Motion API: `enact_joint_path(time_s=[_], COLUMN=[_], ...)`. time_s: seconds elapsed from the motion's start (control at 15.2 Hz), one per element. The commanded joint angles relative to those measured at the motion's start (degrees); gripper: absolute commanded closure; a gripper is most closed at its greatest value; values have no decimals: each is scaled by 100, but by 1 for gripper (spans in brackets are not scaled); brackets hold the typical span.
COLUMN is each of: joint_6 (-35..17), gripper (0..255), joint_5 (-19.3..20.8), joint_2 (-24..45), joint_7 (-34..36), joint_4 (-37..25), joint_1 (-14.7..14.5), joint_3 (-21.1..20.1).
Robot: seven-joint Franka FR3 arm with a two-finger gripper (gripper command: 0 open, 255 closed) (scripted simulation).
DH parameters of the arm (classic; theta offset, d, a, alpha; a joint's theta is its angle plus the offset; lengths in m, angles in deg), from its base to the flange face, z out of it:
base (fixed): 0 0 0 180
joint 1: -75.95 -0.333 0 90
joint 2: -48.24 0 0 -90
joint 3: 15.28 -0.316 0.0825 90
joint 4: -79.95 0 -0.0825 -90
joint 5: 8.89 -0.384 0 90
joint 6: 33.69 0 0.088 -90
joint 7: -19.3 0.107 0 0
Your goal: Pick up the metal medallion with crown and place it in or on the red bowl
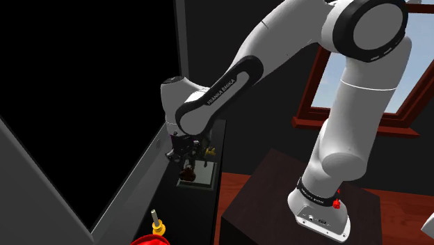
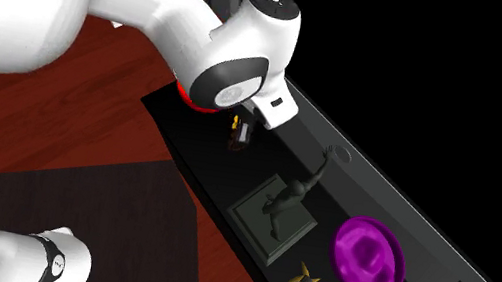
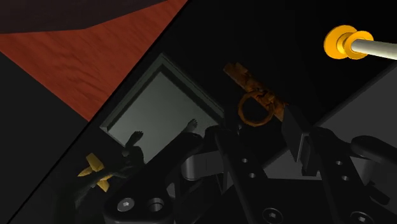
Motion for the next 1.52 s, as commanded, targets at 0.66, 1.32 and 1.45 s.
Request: enact_joint_path(time_s=[0.66, 1.32, 1.45], joint_6=[486, 1170, 1044], gripper=[255, 255, 255], joint_5=[291, 863, 905], joint_2=[608, 1707, 1784], joint_7=[1818, 3270, 3290], joint_4=[-1097, -2796, -2740], joint_1=[-978, -2011, -2031], joint_3=[-665, -912, -886])
